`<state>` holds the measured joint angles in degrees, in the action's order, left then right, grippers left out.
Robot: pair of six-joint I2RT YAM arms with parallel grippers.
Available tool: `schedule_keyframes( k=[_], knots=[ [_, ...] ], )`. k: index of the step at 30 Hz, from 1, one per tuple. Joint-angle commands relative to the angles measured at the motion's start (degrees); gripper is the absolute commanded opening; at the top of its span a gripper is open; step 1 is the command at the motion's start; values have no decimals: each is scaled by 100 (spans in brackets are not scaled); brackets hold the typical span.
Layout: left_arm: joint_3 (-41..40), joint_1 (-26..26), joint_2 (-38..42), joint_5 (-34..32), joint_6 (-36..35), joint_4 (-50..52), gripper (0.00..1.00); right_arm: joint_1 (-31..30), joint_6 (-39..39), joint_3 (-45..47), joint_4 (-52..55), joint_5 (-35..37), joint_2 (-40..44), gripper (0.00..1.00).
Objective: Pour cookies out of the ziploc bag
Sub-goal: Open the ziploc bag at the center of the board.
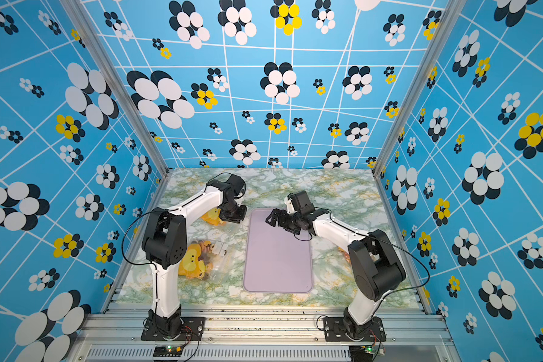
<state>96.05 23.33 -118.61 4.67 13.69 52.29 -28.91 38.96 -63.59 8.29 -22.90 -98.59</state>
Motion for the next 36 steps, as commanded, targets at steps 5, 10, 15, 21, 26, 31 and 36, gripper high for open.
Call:
schedule_keyframes(
  k=[5, 10, 15, 21, 26, 31, 36],
  knots=[
    [-113, -48, 57, 5, -74, 9, 0, -344, 734, -573, -756, -424, -875, 73],
    [-115, -58, 66, 75, -64, -26, 0, -575, 974, -956, -1058, -477, -1367, 60],
    [-137, -52, 100, 111, -70, -25, 0, -716, 1218, -1276, -1396, -608, -1800, 49],
    [-218, -65, 175, 183, -21, -54, 0, -772, 1484, -1495, -1739, -716, -2145, 38],
    [-262, -76, 236, 178, 25, -80, 0, -817, 1524, -1636, -1779, -733, -2305, 32],
    [-254, -127, 260, 216, 34, -92, 0, -862, 1517, -1718, -1735, -726, -2410, 29],
    [-253, -145, 275, 239, 29, -90, 0, -911, 1497, -1831, -1691, -716, -2562, 27]
  ],
)
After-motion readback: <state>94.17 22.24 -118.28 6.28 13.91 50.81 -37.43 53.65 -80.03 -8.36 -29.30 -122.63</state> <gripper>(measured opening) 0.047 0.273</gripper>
